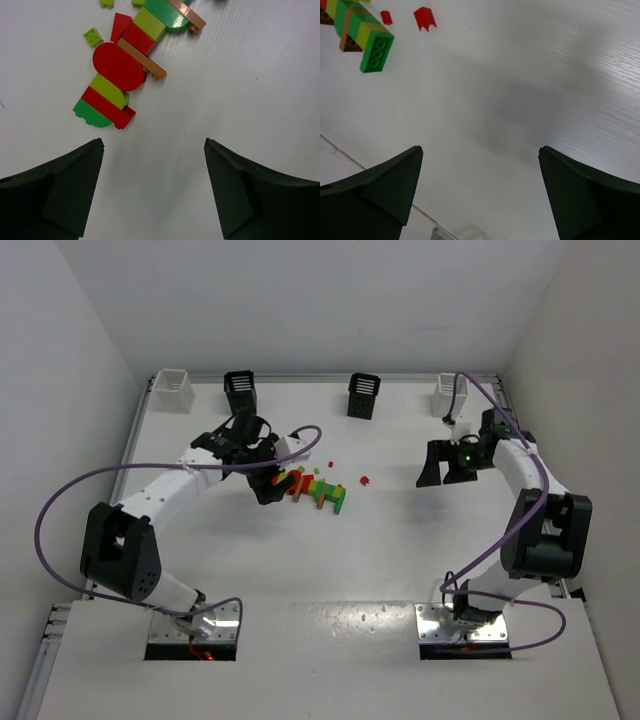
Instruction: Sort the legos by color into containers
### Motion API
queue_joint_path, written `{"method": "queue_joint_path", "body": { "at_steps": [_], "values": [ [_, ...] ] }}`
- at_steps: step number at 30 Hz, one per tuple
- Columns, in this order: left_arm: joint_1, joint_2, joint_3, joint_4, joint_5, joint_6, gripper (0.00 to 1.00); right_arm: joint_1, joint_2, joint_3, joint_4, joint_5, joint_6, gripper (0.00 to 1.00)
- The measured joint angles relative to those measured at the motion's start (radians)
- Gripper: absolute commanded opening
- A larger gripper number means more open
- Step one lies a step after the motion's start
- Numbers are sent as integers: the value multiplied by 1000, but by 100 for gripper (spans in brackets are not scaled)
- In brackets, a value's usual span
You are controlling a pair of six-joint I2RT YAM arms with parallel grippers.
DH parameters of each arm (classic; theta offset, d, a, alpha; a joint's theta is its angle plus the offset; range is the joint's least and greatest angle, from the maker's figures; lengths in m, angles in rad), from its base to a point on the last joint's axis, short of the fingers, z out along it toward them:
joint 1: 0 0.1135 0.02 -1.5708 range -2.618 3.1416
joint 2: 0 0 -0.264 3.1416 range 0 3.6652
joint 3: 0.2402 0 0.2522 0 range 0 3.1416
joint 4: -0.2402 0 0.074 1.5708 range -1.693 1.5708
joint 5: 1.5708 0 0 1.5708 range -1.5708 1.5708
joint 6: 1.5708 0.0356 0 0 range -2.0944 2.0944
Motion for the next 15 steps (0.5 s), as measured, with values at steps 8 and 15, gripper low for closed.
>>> {"method": "queue_joint_path", "body": {
  "at_steps": [8, 15],
  "values": [
    [39, 99, 38, -20, 85, 261, 82, 6, 0, 9, -40, -72, -79, 98],
    [28, 209, 156, -29, 155, 393, 70, 43, 28, 50, -39, -102, -87, 95]
  ]
}}
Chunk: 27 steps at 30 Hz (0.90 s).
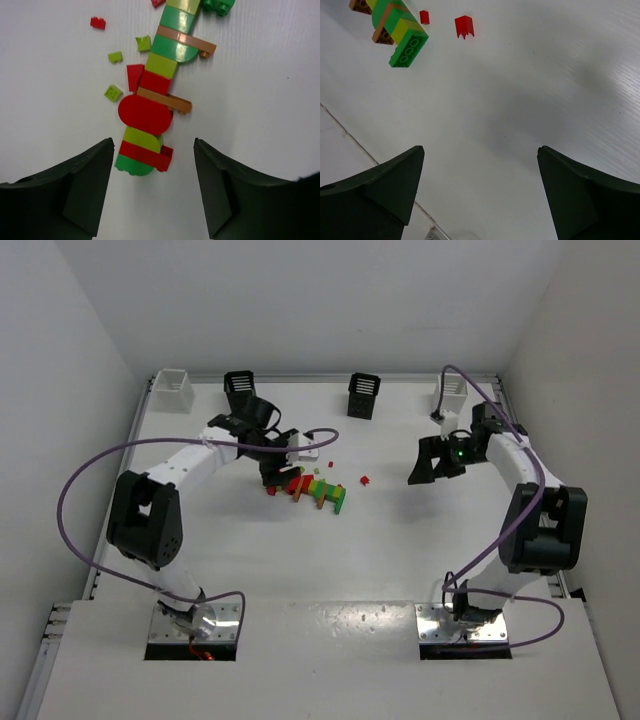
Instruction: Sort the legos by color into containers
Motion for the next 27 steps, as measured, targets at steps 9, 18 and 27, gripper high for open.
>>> {"method": "queue_joint_path", "body": {
  "at_steps": [9, 18, 27],
  "values": [
    [-84, 126, 93, 23, 22, 28, 63, 35, 36, 10, 17, -14, 1, 94],
    [-134, 217, 116, 28, 25, 30, 63, 41, 6, -44, 77, -76, 1, 94],
    [-159, 290, 146, 27, 11, 47, 63, 41, 4, -44, 61, -176, 0, 94]
  ]
}}
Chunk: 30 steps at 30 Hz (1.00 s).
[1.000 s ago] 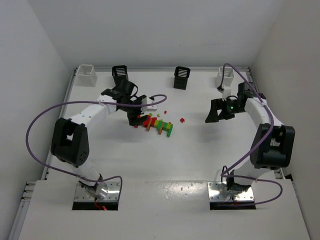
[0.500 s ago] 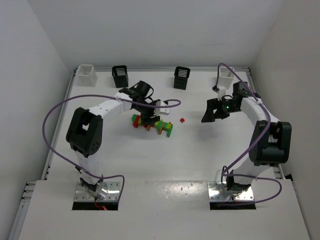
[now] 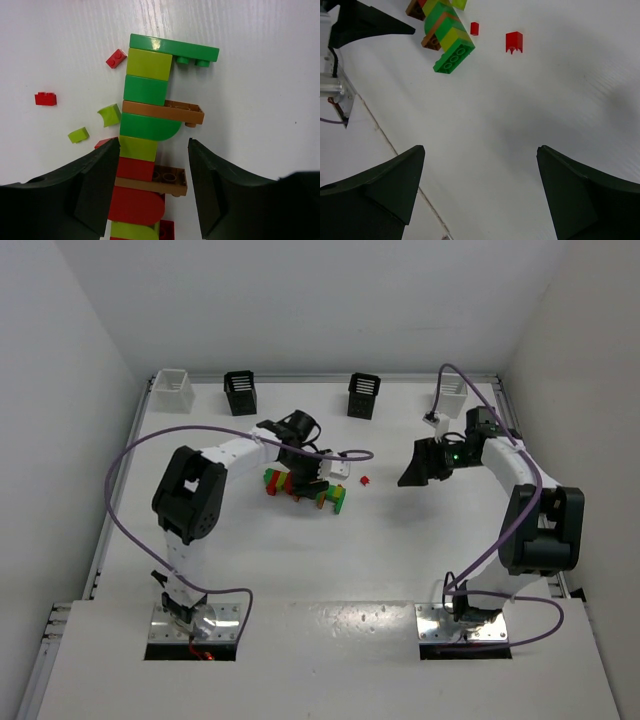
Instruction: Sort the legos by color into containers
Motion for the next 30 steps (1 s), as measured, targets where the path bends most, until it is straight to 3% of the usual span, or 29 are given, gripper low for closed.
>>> {"method": "queue_joint_path", "body": {
  "at_steps": [10, 15, 19, 24, 30],
  "values": [
    [-11, 73, 31, 4, -45, 7, 61, 0, 5, 1, -41, -76, 0, 94],
    [-11, 74, 31, 3, -61, 24, 48, 0, 61, 4, -73, -180, 3, 94],
    [-11, 74, 31, -2, -68, 24, 28, 0, 139, 4, -96, -283, 13, 93],
    [-11, 74, 29, 7, -66, -18, 21, 3, 238, 12, -126, -347, 19, 88],
    [-11, 16, -30, 61, -57, -135, 19, 47, 290, 57, -108, -359, 95, 86]
  ]
}}
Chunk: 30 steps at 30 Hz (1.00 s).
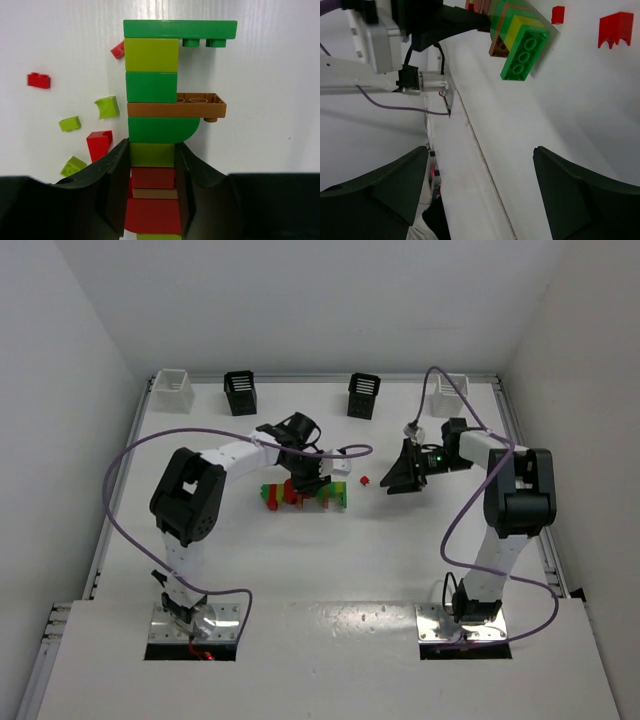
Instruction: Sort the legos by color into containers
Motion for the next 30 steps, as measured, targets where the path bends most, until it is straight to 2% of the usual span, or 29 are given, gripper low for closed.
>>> {"method": "queue_joint_path", "body": {
  "at_steps": [13, 20, 30],
  "values": [
    [-23, -289, -138, 129, 32, -251, 15, 149, 63, 19, 328, 23, 397, 82],
    [-28, -303, -171, 142, 31, -277, 15, 198, 87, 52, 436, 21, 509, 82],
    [-21, -303, -199, 126, 23, -272, 14, 243, 98, 57, 504, -16, 567, 81]
  ]
}}
